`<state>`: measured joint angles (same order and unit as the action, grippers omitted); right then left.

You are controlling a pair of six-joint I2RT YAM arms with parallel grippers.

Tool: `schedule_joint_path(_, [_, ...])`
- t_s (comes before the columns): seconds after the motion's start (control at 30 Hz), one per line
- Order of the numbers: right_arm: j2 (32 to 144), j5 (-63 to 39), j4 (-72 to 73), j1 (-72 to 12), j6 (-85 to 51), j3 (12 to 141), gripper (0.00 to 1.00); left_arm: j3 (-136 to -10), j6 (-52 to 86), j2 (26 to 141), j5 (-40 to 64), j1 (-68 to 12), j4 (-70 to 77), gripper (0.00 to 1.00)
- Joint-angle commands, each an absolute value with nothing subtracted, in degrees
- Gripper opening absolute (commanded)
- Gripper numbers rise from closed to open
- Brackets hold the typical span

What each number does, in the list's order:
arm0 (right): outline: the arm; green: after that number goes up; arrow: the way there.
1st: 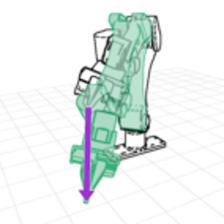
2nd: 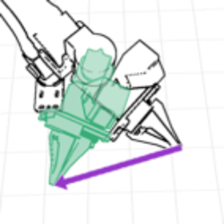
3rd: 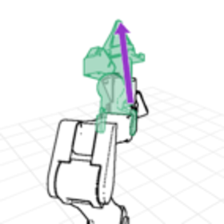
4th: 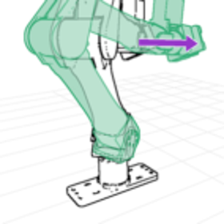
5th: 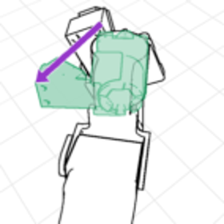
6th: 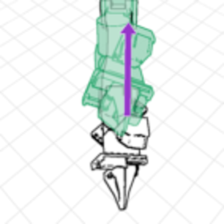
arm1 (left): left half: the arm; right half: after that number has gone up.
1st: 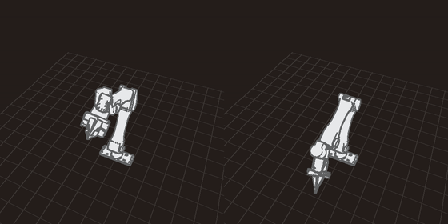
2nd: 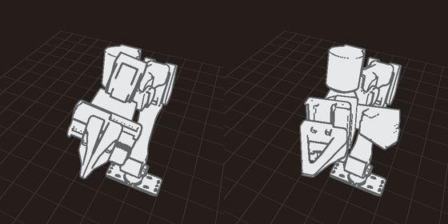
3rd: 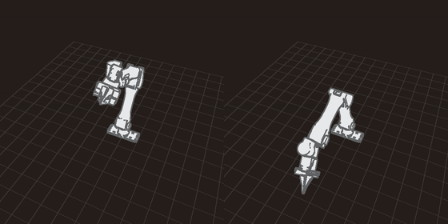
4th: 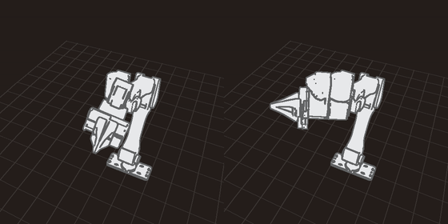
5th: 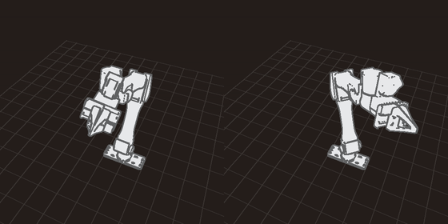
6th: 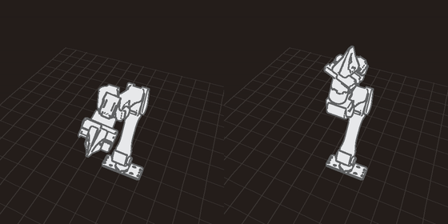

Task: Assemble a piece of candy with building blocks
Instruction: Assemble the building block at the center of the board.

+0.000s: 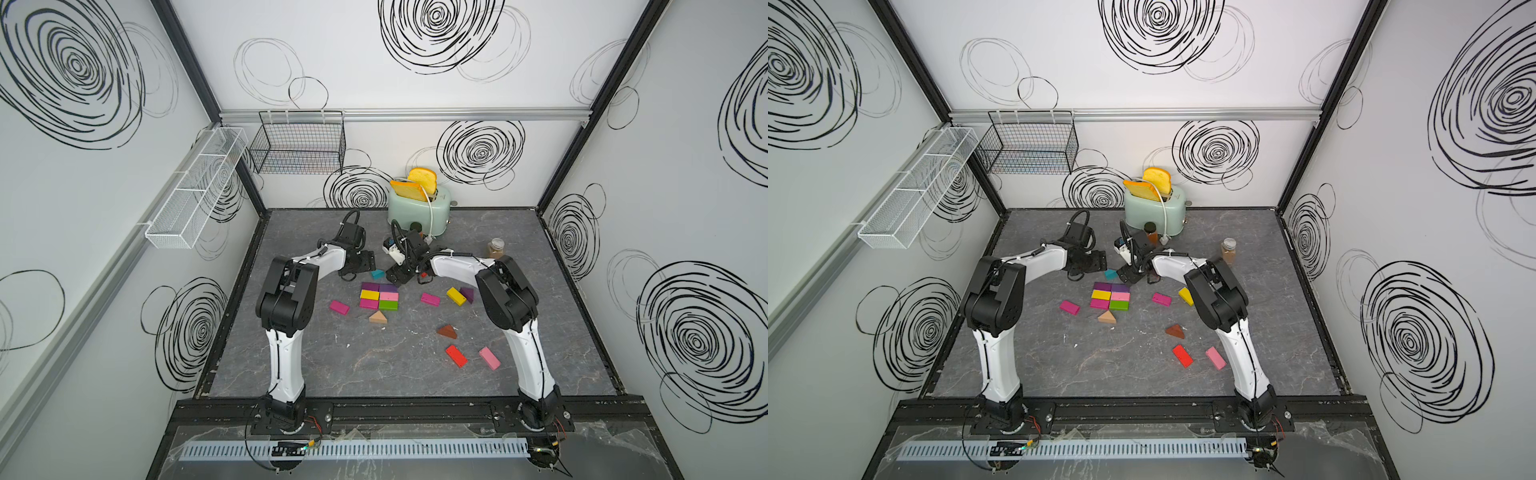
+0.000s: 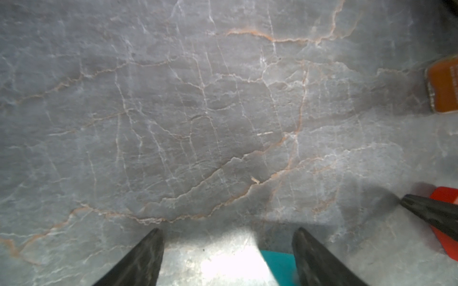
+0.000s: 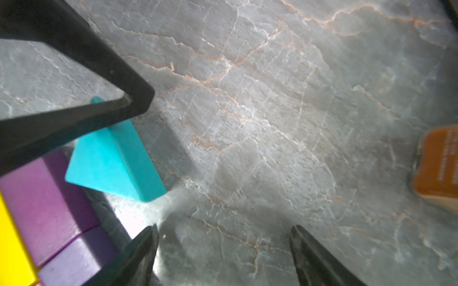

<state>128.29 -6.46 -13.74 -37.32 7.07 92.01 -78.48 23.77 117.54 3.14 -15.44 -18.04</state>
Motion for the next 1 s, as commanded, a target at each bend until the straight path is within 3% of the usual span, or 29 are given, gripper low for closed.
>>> schedule_joint_path(0.0, [125.15, -6.7, -13.5, -37.6, 6.94, 91.18, 0.87, -77.09, 24.17, 116.06, 3.91, -16.17, -19.26, 0.84])
schedule_joint_path(0.57, [124.19, -5.98, -13.08, -37.4, 6.86, 89.78, 0.87, -77.87, 24.18, 115.58, 5.72, -16.92, -19.16, 0.82])
schedule_joint_path(0.97, [123.49, -5.81, -12.5, -36.89, 6.68, 88.55, 0.87, -78.11, 26.92, 115.58, 10.01, -17.24, -17.67, 0.74])
